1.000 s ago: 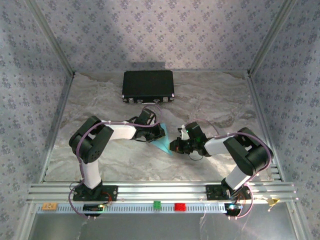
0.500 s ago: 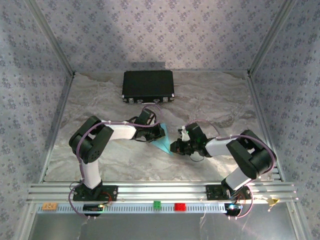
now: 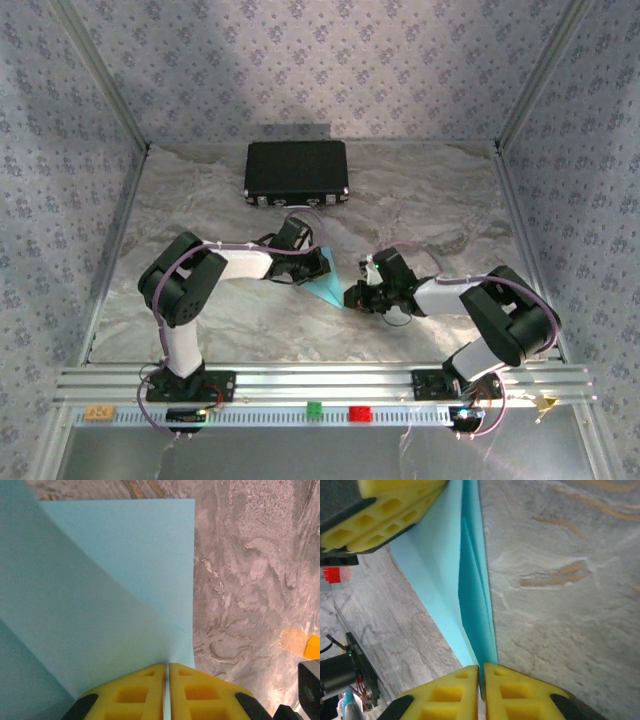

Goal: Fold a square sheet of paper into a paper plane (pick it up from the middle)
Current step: Fourth fold the wing at the center of the table.

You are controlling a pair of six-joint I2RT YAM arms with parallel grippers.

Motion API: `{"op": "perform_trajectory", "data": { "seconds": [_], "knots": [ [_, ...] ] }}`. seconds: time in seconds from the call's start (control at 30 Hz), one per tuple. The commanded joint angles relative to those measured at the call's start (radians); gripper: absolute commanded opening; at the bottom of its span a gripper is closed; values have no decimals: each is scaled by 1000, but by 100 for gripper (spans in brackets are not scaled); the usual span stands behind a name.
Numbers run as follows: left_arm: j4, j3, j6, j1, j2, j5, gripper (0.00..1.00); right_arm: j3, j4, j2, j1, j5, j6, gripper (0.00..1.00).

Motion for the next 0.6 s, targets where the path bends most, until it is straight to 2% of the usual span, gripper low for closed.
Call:
{"op": "perform_trajectory", "data": {
  "seconds": [0.0, 0.17, 0.4, 0.57],
  "knots": [
    [-43, -26, 6, -3, 32, -14, 11, -44, -172, 21, 5, 21, -24, 7],
    [-41, -30, 5, -3, 31, -13, 11, -43, -177, 22, 4, 24, -24, 4],
    [-43, -29, 5, -3, 29, -15, 11, -44, -217, -23, -2, 40, -31, 13],
    [-42, -26, 5, -3, 33, -13, 11, -51, -198, -1, -3, 21, -31, 5]
  ]
}}
